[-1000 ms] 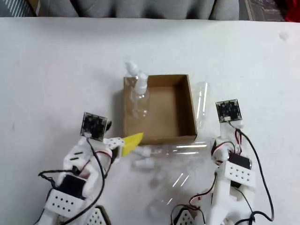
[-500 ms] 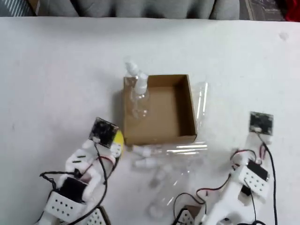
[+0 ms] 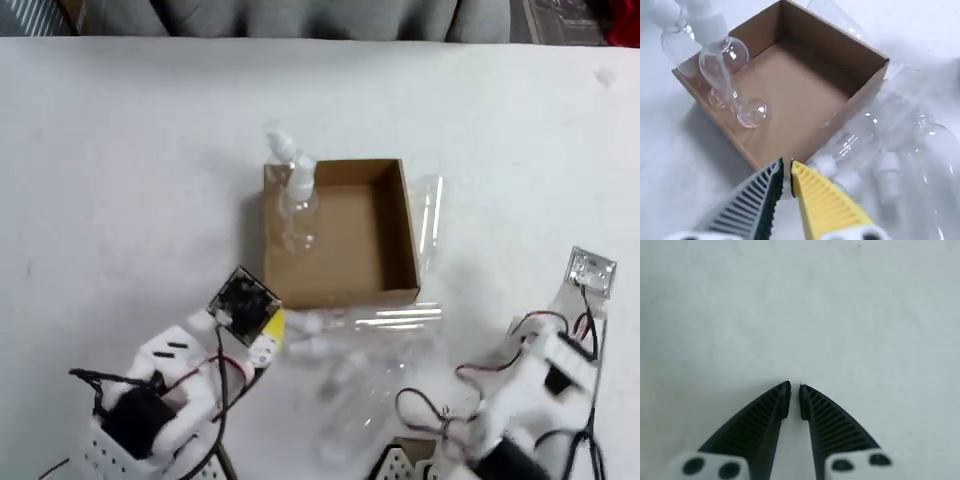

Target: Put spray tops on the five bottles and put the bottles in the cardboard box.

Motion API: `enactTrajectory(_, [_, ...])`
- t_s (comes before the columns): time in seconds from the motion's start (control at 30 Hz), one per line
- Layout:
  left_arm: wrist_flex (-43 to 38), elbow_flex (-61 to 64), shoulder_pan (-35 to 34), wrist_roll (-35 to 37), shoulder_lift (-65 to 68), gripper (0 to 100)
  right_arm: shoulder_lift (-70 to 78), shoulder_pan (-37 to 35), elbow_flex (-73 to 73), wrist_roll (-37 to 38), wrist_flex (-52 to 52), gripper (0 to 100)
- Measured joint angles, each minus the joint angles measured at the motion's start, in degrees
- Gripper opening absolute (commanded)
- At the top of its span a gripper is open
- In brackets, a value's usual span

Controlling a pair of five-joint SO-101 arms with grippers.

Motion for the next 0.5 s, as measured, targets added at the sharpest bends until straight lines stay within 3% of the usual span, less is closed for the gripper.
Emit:
enactTrajectory(0.13, [1.1, -5.5, 4.0, 0.0, 2.5, 2, 11.0, 0.2, -6.7, 0.1, 0.5, 1.7])
enactTrajectory(0.33, [0.9, -13.3, 13.2, 0.1, 20.7, 2, 21.5, -0.2, -13.0, 0.2, 0.7, 1.7])
enactTrajectory(0.5, [-7.5, -13.3, 23.3, 2.6, 34.8, 12, 27.5, -0.9, -17.1, 0.7, 0.8, 1.7])
